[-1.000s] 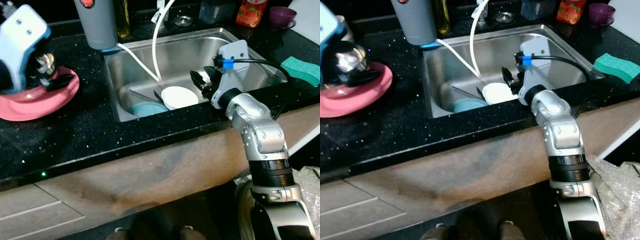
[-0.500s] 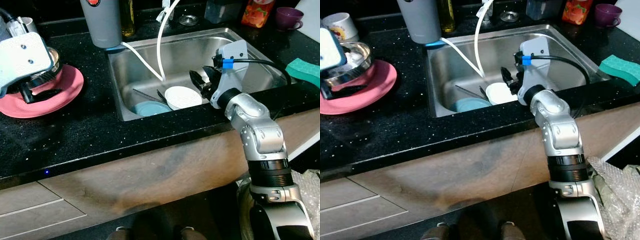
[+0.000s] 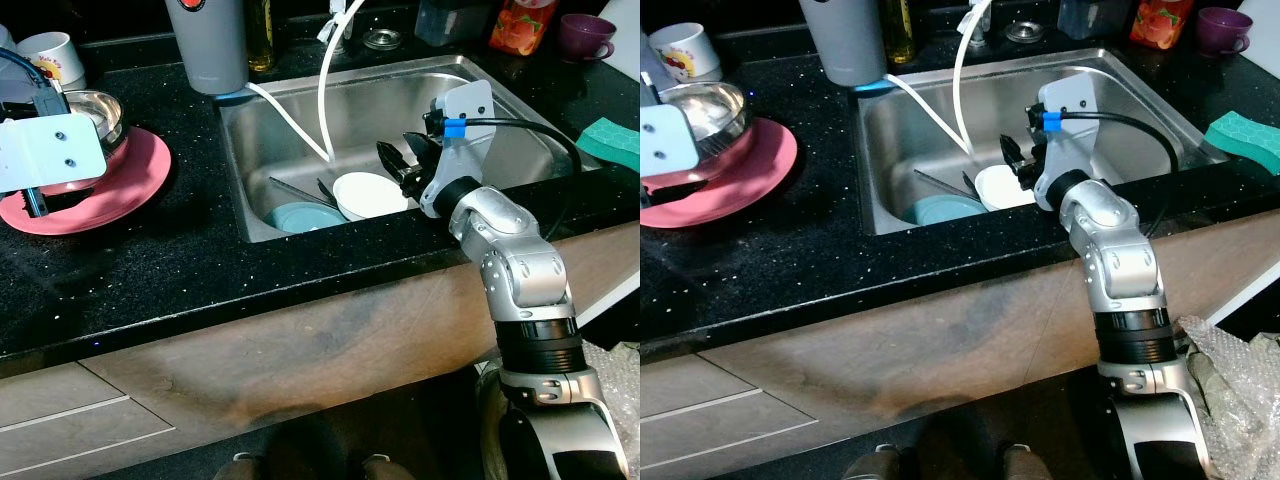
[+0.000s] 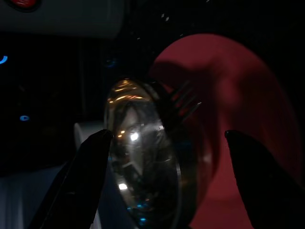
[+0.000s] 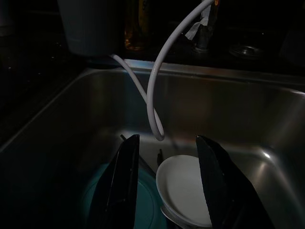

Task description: Kitchen organization

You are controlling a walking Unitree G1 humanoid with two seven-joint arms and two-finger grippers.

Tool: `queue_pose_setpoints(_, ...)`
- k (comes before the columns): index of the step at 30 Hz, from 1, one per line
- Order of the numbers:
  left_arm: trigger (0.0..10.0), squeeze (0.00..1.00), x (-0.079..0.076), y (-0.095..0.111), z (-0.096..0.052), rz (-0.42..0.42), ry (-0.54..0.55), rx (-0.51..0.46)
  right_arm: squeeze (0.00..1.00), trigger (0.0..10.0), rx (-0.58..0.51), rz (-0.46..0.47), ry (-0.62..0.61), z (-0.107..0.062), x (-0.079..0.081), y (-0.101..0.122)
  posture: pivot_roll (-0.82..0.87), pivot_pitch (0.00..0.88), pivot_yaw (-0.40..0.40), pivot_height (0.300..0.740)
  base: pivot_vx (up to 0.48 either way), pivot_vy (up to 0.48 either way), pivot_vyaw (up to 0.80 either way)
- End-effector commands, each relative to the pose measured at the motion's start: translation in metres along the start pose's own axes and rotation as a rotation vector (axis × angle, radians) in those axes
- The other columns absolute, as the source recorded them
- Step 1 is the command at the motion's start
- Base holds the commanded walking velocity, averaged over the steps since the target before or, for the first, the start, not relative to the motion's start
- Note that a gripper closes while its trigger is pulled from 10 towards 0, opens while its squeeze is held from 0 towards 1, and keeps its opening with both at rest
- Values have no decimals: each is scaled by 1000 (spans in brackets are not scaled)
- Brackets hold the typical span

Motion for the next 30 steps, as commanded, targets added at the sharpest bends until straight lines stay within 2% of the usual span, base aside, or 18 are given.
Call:
queue_pose_setpoints(1, 10000, 0, -3, -2, 4, 13, -3, 0, 0, 10000, 6, 10, 13, 0, 3, -3, 44, 126, 8, 740, 0, 0, 0)
queue_pose_setpoints(4, 10000, 0, -6, -4, 7, 8, -8, -8, 0, 10000, 5, 9, 14, 0, 3, -2, 43, 125, 8, 740, 0, 0, 0)
queue_pose_setpoints(5, 8275, 0, -6, -3, 10, 23, 26, -34, 0, 10000, 5, 8, 14, 0, 3, -2, 43, 125, 8, 740, 0, 0, 0)
queue_pose_setpoints(6, 8275, 0, -6, -3, 10, 23, 26, -34, 0, 10000, 5, 8, 14, 0, 3, -2, 43, 125, 8, 740, 0, 0, 0)
queue_pose_setpoints(7, 3922, 0, -6, -3, 12, 27, 48, -50, 0, 10000, 5, 7, 15, 0, 3, -2, 43, 125, 8, 740, 0, 0, 0)
queue_pose_setpoints(8, 3922, 0, -6, -3, 12, 26, 48, -51, 0, 10000, 5, 7, 15, 0, 3, -2, 43, 125, 8, 740, 0, 0, 0)
queue_pose_setpoints(9, 784, 0, -7, -4, 13, 29, 44, -51, 0, 10000, 5, 7, 15, 0, 3, -2, 40, 122, 6, 740, 0, 0, 0)
queue_pose_setpoints(10, 0, 0, -7, -4, 14, 32, 41, -55, 0, 10000, 5, 7, 16, 0, 3, -2, 41, 122, 5, 740, 0, 0, 0)
queue_pose_setpoints(30, 0, 0, -2, 0, 19, 74, 141, -159, 0, 10000, 8, 8, 12, 0, 4, -2, 42, 131, 10, 740, 0, 0, 0)
Point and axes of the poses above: a point about 5 cm out from each wrist's last joint towards the gripper, its own z axis pointing out of the wrist towards the gripper, its own y axis along the axis of the wrist's last joint, x = y × z, the point moved 1 cm from there along z, pointing out of the wrist towards the gripper, and after that the axes turned 13 degrees about -z, right-handed, at the moved point
